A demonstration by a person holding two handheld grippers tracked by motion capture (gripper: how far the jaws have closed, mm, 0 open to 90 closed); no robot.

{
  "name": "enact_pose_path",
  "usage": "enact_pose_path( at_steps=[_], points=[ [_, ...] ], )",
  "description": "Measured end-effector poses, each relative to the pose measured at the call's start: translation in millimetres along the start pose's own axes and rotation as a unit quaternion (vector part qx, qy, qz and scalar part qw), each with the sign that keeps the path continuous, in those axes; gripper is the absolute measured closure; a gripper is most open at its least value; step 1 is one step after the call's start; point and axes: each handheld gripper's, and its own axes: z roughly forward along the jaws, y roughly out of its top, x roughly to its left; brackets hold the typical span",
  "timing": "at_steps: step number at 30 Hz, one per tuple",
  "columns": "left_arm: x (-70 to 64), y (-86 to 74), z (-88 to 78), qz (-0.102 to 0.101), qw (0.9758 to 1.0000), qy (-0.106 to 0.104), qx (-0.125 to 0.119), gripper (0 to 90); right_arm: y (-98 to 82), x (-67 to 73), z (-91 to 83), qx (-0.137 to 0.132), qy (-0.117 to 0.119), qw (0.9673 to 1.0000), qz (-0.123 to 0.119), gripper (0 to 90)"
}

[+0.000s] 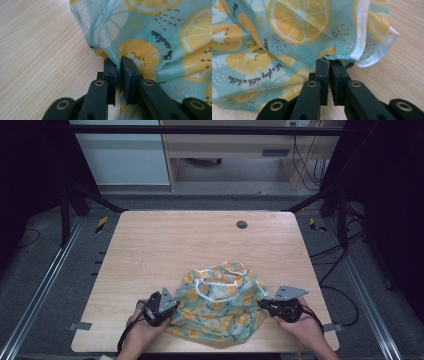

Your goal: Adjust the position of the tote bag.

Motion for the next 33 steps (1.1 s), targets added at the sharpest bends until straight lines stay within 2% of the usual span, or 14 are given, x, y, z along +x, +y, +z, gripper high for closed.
enact_pose_path(
  at_steps=[2,4,5,6,7,8,9,10,11,12,14,15,24,33],
  points=[
    [-0.1,-1.0,-3.4,-0.014,0.9998,0.004,-0.011,71.4,-1.1,-0.1,-4.3,-0.005,-0.005,0.9999,0.008,76.0],
    [-0.3,-1.6,-5.2,-0.019,0.9997,0.006,-0.015,68.0,-1.8,0.0,-6.4,-0.007,-0.007,0.9999,0.012,72.5],
    [0.0,-2.9,-10.1,-0.020,0.9997,0.008,-0.015,61.1,-3.7,1.0,-10.8,-0.009,-0.009,0.9997,0.019,66.3],
    [-0.3,-3.5,-12.7,-0.025,0.9995,0.008,-0.019,58.9,-4.8,1.8,-12.8,-0.009,-0.009,0.9997,0.020,62.9],
    [-0.3,-3.5,-12.7,-0.025,0.9995,0.008,-0.019,56.2,-4.8,1.8,-12.8,-0.009,-0.009,0.9997,0.020,62.9],
    [-0.2,-4.2,-15.8,-0.026,0.9994,0.009,-0.020,52.5,-7.5,4.2,-16.7,-0.007,-0.011,0.9997,0.021,53.2],
    [-0.4,-5.2,-18.7,-0.029,0.9993,0.009,-0.022,52.5,-7.5,4.2,-16.7,-0.007,-0.011,0.9997,0.021,53.2],
    [-0.6,-6.5,-21.4,-0.032,0.9992,0.008,-0.024,49.7,-8.6,5.7,-18.5,-0.006,-0.014,0.9997,0.021,47.5],
    [-1.0,-7.7,-23.7,-0.038,0.9989,0.006,-0.026,44.3,-11.0,8.2,-22.5,-0.006,-0.021,0.9996,0.019,37.3],
    [-1.1,-9.3,-28.2,-0.050,0.9982,0.004,-0.033,42.2,-12.3,9.3,-24.5,-0.008,-0.024,0.9995,0.020,32.8],
    [-0.6,-9.7,-31.0,-0.050,0.9983,0.003,-0.031,39.8,-13.3,10.1,-26.6,-0.009,-0.027,0.9994,0.020,29.4],
    [-2.0,-10.4,-34.1,-0.058,0.9976,0.000,-0.038,34.9,-14.8,11.5,-31.2,-0.013,-0.028,0.9993,0.019,25.5],
    [-11.7,-11.1,-47.3,-0.071,0.9963,-0.015,-0.045,17.1,-16.5,11.4,-44.8,-0.022,-0.033,0.9986,0.036,15.2],
    [-16.1,4.0,-64.8,-0.068,0.9951,-0.020,-0.068,12.6,-9.3,12.0,-57.6,-0.031,-0.036,0.9979,0.044,12.3]
  ],
)
